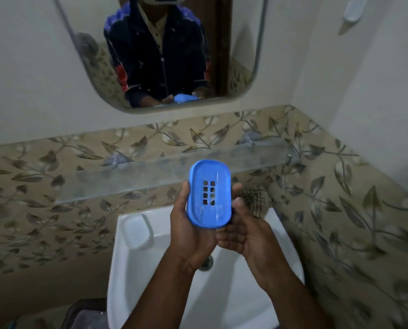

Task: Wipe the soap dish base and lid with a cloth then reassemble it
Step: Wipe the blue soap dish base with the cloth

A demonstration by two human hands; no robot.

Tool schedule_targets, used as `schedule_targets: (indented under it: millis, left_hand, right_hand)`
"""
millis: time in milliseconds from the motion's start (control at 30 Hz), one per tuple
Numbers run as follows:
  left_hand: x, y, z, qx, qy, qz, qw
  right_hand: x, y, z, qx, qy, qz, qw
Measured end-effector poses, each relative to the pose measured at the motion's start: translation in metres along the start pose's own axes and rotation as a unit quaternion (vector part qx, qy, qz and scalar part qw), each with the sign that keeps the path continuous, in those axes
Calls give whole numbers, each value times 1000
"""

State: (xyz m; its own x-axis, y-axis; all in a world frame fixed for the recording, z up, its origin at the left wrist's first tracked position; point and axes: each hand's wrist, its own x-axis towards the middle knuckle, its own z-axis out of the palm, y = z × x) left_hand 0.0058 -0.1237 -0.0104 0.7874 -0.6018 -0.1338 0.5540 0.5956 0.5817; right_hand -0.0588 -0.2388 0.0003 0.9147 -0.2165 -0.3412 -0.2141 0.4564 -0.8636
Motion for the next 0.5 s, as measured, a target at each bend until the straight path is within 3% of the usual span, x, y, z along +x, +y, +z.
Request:
schedule_targets:
  millis: [200,300,500]
  left_hand:
    - [25,-45,-9,-11,-2,-24,1000]
    - [31,-72,-16,-18,10,-58,998]
    - [41,-104,-34,-37,48,-97,993]
  right_hand:
    - [35,28,-61,94,129,8,987]
    - [55,40,-81,124,158,10,980]
    - [114,65,-111,-19,202,18,979]
